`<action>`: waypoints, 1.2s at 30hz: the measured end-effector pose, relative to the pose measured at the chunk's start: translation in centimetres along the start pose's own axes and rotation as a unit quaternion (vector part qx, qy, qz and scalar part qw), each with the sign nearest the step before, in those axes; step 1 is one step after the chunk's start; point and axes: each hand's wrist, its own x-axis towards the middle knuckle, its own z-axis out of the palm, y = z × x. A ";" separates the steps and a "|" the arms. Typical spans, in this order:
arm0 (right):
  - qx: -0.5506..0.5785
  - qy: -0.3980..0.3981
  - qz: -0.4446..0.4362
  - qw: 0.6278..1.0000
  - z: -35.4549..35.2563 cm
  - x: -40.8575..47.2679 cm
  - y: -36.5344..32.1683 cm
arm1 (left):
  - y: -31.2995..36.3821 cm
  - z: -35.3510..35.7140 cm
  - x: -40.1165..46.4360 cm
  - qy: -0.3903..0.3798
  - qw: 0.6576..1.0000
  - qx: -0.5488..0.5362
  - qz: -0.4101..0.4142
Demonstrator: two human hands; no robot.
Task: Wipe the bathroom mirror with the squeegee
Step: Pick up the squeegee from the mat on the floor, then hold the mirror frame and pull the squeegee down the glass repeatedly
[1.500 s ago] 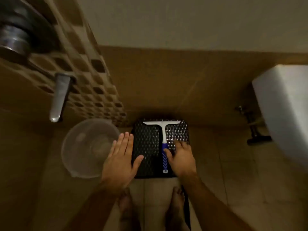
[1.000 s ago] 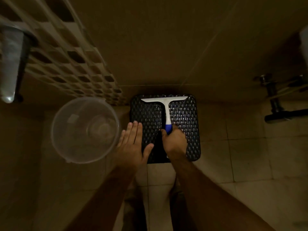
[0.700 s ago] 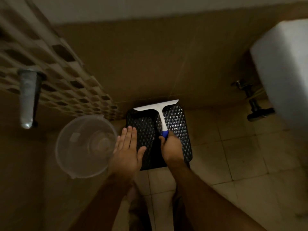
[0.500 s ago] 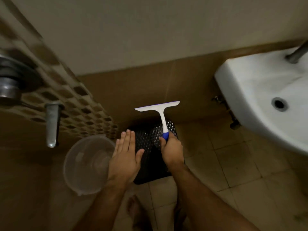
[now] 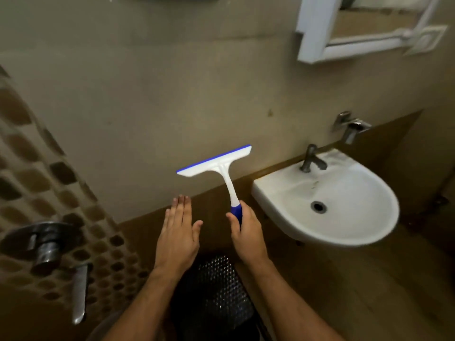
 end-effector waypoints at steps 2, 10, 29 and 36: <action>0.007 0.026 -0.011 1.000 -1.9 1.0 -1.5 | 1.5 -1.5 1.8 0.018 1.000 -0.006 0.025; 0.023 0.138 -0.121 0.983 -10.4 4.9 -5.1 | 9.5 -7.0 7.9 0.105 0.988 -0.033 0.105; 0.136 0.268 -0.324 0.897 -38.8 23.2 -16.0 | 36.4 -32.9 32.8 0.455 0.842 -0.163 0.238; 0.135 0.296 -0.341 0.882 -41.3 27.5 -21.8 | 37.5 -36.3 36.9 0.448 0.854 -0.163 0.211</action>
